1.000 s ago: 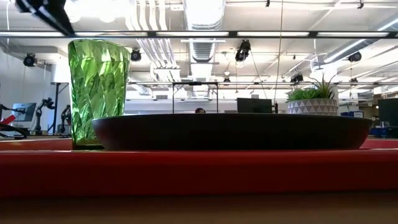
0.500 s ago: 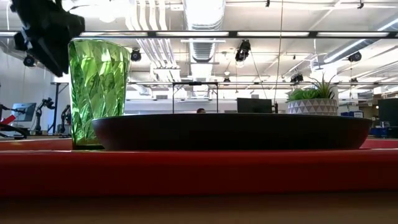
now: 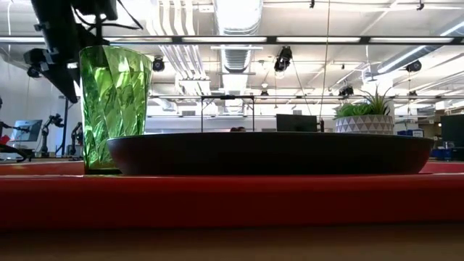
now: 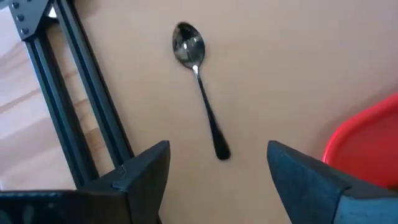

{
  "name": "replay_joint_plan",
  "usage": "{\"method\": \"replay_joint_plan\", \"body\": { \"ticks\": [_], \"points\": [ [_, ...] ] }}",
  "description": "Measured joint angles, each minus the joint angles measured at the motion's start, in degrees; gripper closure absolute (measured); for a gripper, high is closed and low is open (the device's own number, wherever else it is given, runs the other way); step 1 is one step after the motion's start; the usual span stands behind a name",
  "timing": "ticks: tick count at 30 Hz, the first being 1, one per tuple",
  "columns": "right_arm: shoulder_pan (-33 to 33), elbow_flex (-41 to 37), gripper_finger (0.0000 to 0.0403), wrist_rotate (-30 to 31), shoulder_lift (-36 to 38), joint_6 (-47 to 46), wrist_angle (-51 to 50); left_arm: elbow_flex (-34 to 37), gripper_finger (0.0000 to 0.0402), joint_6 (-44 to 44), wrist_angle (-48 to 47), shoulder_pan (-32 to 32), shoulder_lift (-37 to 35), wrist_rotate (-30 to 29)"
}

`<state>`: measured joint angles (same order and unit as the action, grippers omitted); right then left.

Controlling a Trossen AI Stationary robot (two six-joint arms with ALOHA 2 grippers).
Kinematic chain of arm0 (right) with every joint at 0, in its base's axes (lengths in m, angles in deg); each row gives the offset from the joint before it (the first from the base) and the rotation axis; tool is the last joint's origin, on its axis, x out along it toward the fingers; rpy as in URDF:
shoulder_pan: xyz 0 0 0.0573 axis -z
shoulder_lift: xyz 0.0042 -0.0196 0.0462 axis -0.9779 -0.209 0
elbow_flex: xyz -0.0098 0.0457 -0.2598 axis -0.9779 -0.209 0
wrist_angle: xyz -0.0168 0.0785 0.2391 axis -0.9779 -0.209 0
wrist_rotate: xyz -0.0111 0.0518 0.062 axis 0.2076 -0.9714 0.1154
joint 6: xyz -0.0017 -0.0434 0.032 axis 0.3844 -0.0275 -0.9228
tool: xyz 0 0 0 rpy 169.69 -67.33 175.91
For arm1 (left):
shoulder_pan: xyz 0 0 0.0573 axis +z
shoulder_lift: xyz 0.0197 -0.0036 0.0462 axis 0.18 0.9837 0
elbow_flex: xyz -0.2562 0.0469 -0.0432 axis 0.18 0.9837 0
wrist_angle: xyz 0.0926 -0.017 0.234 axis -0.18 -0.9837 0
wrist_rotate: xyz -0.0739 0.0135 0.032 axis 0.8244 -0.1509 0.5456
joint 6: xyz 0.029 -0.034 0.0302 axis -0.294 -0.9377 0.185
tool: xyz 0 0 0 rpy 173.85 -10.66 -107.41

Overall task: Pick and place plate/cup/fork/spoon on tray
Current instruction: Put the black spoon to the right side of the black plate on the red serving tray

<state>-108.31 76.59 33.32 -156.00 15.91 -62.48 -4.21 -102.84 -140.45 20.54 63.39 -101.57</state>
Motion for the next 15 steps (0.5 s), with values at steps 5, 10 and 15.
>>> {"method": "replay_joint_plan", "body": {
  "ticks": [5,10,15],
  "points": [
    [0.0,0.0,0.0394,0.0,0.0,0.0,0.0,0.0,0.015,5.7,7.4,4.7,0.6,1.0],
    [0.0,0.0,0.0394,0.0,0.0,-0.1,0.0,0.3,0.015,9.9,9.3,9.2,1.5,3.3],
    [0.0,0.0,0.0394,0.0,0.0,-0.5,0.0,2.2,0.015,11.3,9.6,11.0,1.3,17.0]
  ]
}}
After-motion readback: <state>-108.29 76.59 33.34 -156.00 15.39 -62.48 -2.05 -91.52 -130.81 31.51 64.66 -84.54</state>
